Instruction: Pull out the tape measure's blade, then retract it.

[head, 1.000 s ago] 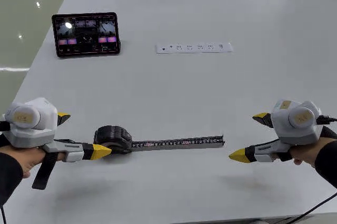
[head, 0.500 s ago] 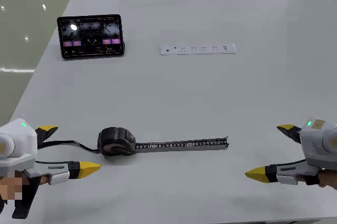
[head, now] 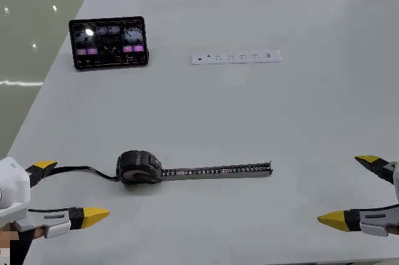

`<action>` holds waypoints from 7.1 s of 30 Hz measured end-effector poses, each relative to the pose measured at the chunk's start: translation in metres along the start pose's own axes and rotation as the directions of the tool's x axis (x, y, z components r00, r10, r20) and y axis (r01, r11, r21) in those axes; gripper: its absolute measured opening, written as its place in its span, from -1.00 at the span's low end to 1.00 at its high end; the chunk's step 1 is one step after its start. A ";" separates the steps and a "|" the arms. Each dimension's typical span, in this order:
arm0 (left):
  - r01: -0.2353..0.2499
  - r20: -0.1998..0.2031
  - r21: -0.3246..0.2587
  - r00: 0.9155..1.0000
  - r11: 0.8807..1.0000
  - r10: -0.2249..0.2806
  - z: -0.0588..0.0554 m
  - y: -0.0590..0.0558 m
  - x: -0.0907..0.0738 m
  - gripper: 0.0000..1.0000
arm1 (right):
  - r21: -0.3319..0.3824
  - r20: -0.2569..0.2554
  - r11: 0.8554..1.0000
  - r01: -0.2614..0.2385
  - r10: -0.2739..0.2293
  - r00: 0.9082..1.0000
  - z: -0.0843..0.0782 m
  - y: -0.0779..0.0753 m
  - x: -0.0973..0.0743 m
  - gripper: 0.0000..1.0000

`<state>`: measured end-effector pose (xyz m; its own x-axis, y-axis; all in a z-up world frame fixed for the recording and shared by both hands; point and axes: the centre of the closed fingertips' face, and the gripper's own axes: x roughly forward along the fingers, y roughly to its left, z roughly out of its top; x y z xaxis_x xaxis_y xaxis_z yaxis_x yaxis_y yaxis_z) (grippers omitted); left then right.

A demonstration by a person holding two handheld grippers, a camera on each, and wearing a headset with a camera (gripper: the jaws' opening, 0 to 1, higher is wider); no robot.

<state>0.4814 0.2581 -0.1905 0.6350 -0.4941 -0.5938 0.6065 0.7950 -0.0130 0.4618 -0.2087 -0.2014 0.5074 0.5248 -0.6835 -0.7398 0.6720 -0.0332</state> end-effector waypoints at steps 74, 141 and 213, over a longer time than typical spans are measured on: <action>-0.062 0.088 -0.163 0.993 0.985 0.077 0.065 -0.020 0.026 0.98 | -0.156 -0.075 0.984 -0.084 0.073 0.995 0.041 -0.023 -0.010 0.99; -0.352 0.083 -0.320 0.914 0.879 0.396 0.040 -0.018 0.100 0.98 | -0.395 -0.371 0.815 -0.425 0.282 0.885 0.061 0.007 0.112 0.88; -0.365 0.033 -0.329 0.917 0.871 0.397 0.033 -0.024 0.114 0.27 | -0.413 -0.513 0.746 -0.523 0.284 0.810 0.032 0.021 0.136 -0.79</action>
<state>0.5555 0.1709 -0.2312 0.8393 -0.1492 -0.5228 0.1388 0.9885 -0.0593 0.5292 -0.1065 -0.2713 -0.0255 0.3480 -0.9371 -0.9995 0.0109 0.0312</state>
